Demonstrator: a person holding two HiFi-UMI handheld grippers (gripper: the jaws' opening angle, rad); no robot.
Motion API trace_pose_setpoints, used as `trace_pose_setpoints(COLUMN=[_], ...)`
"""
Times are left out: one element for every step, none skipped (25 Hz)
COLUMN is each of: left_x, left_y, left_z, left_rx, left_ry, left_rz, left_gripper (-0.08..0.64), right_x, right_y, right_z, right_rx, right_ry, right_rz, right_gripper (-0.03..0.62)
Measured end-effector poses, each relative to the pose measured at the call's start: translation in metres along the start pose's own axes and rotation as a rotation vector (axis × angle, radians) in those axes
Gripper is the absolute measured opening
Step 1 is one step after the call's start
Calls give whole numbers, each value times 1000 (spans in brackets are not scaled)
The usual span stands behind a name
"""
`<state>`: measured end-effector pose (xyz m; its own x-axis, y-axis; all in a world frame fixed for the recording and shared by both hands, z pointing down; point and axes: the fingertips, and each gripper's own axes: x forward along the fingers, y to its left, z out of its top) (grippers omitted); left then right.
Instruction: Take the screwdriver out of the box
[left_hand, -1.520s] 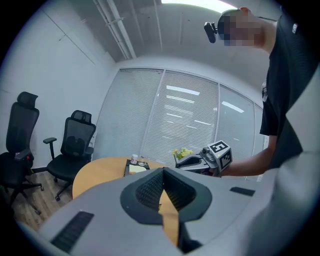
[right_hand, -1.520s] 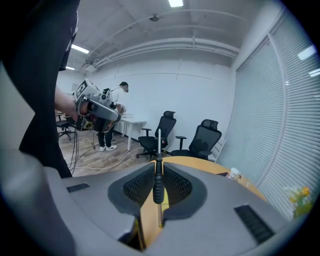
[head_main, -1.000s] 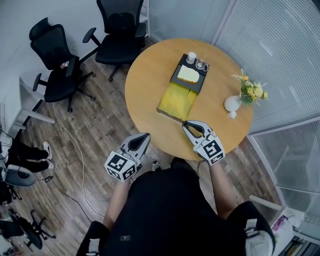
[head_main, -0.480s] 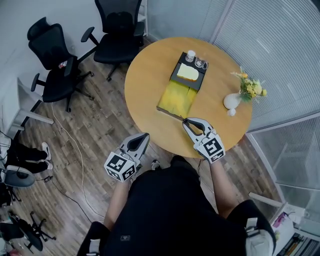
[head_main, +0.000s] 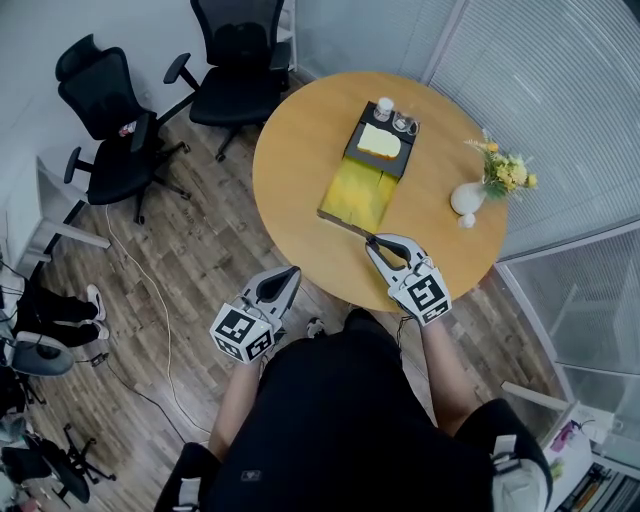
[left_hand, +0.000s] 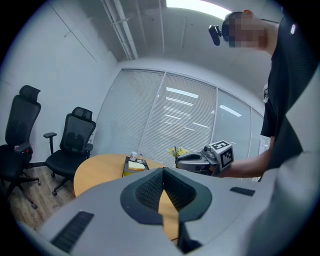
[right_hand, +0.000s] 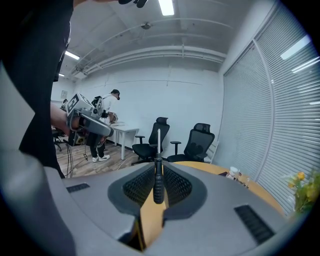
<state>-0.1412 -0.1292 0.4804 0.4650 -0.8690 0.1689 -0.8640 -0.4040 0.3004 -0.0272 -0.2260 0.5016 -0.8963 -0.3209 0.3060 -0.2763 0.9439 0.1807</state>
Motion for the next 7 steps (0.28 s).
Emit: trace_pose_setpoints(left_x=[-1,-1,-2,-2,-2,-3,-3], left_y=[0,1,1,1,1,1,1], left_z=[0,-1,-1,-2,-2,-2,-3], left_rx=[0,0,0,0,0,1,1], left_ry=[1,2,2,3,3,4,4], left_rz=[0,0,1,2,2,3,3], left_gripper=[6,6,6,6,6,6,6], right_x=[0,1,1,1,1,1,2], right_y=[1,2,2,3,3,4,4], right_z=[0,-1,-2,-3,-4,-5,-5], right_rx=[0,-1,0,0,1,2,2], right_ry=[1,2,3,4,4,5,6], right_rz=[1,2,2,3,4,4,5], right_gripper=[46,46,46,46,46,45,46])
